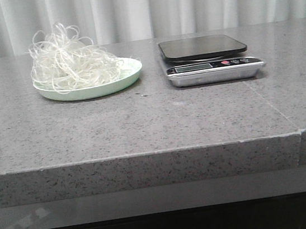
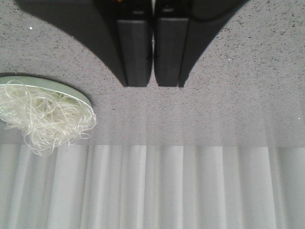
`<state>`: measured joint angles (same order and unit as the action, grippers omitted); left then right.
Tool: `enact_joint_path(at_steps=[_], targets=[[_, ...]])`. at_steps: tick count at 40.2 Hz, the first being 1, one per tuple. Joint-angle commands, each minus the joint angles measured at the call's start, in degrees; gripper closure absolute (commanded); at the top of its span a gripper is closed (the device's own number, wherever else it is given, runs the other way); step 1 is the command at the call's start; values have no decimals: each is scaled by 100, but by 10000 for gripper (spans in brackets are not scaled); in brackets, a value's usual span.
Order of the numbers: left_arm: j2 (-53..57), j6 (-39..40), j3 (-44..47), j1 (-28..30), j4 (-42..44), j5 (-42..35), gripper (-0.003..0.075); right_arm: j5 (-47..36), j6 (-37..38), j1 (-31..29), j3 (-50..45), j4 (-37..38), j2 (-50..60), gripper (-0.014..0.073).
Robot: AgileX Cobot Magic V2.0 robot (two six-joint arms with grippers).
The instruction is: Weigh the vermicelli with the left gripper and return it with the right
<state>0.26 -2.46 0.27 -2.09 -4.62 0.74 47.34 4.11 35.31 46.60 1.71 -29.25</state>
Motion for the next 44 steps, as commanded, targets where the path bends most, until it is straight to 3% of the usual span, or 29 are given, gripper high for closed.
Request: enact_joint_path(at_steps=[1,14,18,29,35,44], targets=[[135,35,222,12,-4,-467,565,-375,-1,-47,148,33,-28,423],[135,35,222,12,-4,-467,565,-455,-1,-122,13,36,80,423],[135,35,222,12,-4,-467,565,-906,-1,-566,-439,35,417,423],[135,35,222,12,-4,-467,565,-3276,-1,-2253,-2607,35,2135,423],[135,35,222,12,-4,-467,565,-4026,-1,-2967,-3660,35,2805,423],[135,35,222,12,-4,-467,565,-4559,-1,-3341,-4525,-50,3078,423]])
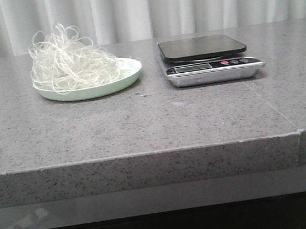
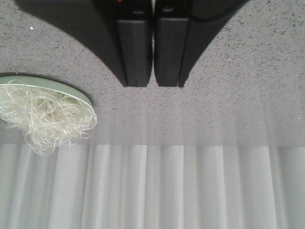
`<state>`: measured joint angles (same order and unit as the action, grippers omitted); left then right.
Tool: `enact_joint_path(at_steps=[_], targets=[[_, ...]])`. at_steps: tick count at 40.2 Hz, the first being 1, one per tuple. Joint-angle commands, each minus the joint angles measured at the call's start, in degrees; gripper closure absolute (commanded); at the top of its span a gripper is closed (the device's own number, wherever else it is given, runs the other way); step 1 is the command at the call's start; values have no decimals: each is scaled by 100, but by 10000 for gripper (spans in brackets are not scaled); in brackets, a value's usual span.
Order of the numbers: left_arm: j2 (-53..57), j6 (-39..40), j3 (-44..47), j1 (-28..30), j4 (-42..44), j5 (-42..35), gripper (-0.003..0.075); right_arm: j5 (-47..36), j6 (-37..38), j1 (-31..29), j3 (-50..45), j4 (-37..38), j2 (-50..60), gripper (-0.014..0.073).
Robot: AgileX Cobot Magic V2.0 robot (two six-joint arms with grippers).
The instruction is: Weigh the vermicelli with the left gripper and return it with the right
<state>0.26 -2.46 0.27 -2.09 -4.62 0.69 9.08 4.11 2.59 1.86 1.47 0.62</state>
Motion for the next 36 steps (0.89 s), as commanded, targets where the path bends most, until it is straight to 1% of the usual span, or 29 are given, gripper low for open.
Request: enact_joint_path(at_steps=[1,4,5,14,23,36], targets=[[135,35,222,12,-4,-462,565,-823,-1,-70,-114,-38,91,423],[135,35,222,12,-4,-462,565,-1148,-1,-70,-338,-147,91,423],[135,35,222,12,-4,-462,565,-1067,-1,-70,-322,-178,91,423],[125,35,222,12,-4,-462,565,-1218,-1,-142,-316,-352,91,423],[125,35,222,12,-4,-462,565,-1224,-1,-170,-316,-370,91,423],[125,35,222,12,-4,-462,565,-1437,-1,-170,-316,-370,91,423]])
